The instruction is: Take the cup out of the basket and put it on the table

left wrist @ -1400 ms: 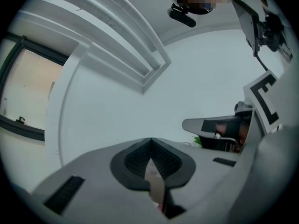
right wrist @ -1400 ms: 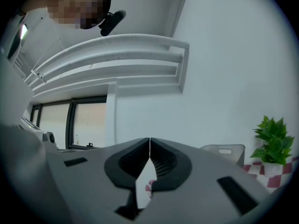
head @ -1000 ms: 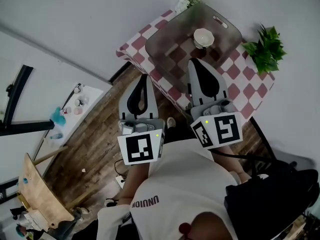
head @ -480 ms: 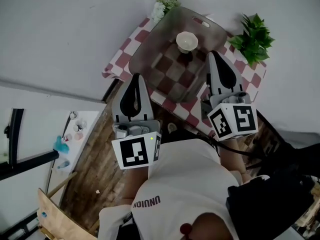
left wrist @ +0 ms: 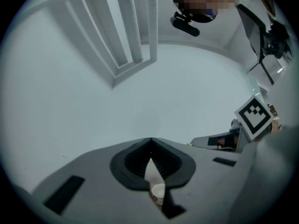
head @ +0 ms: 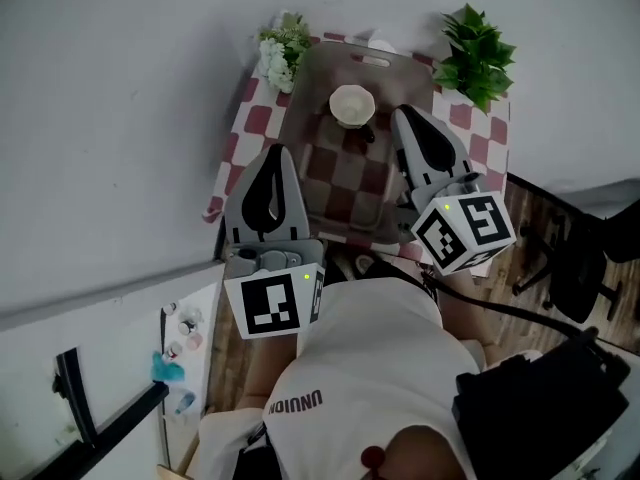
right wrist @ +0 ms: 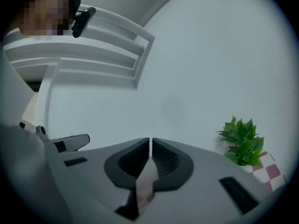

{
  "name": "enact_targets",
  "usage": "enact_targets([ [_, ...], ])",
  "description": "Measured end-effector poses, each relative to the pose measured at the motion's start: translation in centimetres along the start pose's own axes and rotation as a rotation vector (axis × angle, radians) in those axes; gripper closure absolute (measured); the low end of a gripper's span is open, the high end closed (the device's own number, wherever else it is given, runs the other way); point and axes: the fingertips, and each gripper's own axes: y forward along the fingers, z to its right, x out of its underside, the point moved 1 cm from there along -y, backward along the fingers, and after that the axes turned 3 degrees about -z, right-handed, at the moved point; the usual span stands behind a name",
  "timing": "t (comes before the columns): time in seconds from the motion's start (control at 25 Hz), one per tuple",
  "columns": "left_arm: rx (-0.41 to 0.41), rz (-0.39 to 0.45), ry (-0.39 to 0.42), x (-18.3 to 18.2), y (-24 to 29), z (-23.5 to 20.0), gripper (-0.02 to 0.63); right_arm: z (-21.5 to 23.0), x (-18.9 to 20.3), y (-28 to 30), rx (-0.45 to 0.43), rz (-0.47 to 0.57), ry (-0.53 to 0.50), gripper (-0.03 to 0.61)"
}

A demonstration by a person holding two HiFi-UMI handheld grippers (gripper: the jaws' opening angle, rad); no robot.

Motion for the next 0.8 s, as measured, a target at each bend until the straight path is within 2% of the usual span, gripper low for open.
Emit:
enact_targets([
  [0.16, 0.123, -0.017, -0.020, 0.1, 2.8, -0.8, 0.601, 0.6, 0.8, 1.9, 0.108, -0.028, 0.032, 0.558],
  [0.4, 0.306, -0.037, -0.037, 1.0, 5.1, -1.0, 0.601, 1.2, 2.9, 3.5, 0.246, -0.074, 0.023, 0.558],
  [0.8, 0.521, -0.097, -0.070, 3.9, 7.3, -0.6, 0.601, 1.6, 8.0, 7.0, 0.302, -0.252, -0.006, 0.554],
])
